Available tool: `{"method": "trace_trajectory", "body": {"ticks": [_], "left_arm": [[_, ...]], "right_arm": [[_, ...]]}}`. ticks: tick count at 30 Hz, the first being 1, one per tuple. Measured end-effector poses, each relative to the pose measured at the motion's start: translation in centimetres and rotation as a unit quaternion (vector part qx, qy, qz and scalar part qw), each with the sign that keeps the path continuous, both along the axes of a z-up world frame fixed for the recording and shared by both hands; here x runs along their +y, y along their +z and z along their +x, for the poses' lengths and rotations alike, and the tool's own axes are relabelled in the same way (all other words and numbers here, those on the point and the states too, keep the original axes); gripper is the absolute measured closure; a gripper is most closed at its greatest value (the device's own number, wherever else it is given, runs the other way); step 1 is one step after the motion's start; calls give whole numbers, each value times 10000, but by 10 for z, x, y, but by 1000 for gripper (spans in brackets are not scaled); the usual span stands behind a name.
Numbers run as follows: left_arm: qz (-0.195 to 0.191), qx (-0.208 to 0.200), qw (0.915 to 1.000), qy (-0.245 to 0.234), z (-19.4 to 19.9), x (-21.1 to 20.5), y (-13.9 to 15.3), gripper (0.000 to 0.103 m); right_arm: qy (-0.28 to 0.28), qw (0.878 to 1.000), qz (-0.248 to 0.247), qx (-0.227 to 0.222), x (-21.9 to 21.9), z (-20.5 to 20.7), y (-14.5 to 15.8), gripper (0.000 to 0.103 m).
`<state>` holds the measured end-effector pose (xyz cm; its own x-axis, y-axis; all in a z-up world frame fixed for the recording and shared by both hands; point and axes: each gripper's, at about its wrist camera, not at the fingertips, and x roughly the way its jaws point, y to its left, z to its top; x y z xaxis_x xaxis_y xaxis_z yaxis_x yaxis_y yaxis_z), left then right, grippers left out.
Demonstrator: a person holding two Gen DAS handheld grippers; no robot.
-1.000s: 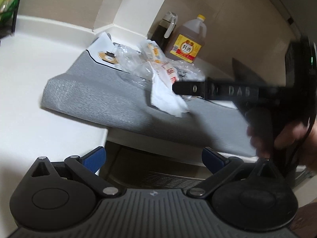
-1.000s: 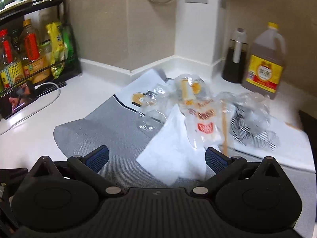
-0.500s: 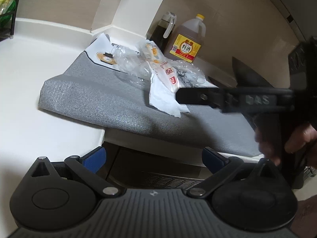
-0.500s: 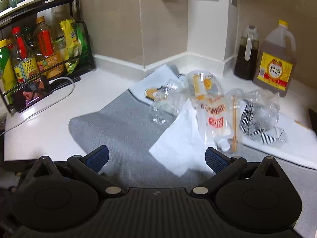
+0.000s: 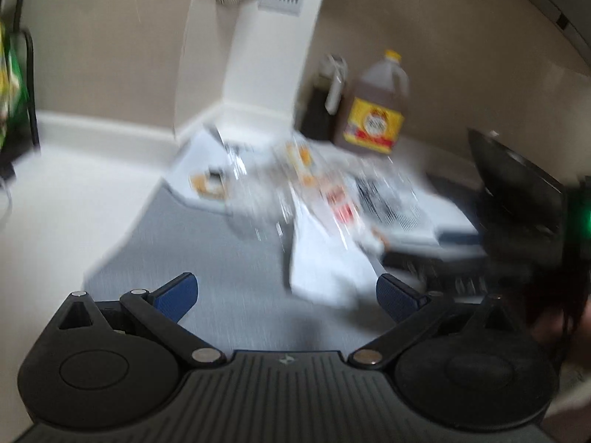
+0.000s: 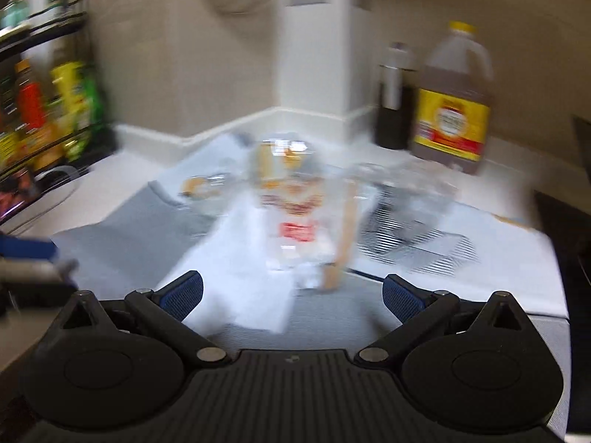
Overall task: Collect trash
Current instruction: 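Hover both tools over the remaining clear bags and printed pouch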
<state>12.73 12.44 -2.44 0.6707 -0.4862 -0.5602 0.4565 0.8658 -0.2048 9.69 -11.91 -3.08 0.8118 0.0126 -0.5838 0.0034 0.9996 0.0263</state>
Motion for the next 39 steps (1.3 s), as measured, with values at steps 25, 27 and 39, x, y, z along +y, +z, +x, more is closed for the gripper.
{"method": "trace_trajectory", "body": {"ticks": [25, 27, 39], "left_arm": [[124, 593, 9981, -71, 52, -6, -33, 0], [194, 536, 9981, -240, 53, -11, -33, 0], [-175, 349, 9964, -752, 45, 14, -35, 0]], "right_arm": [[-496, 9965, -179, 651, -24, 25, -12, 0], [-678, 9953, -40, 684, -30, 23, -17, 0], [-1737, 9821, -284, 675, -26, 0, -26, 0]]}}
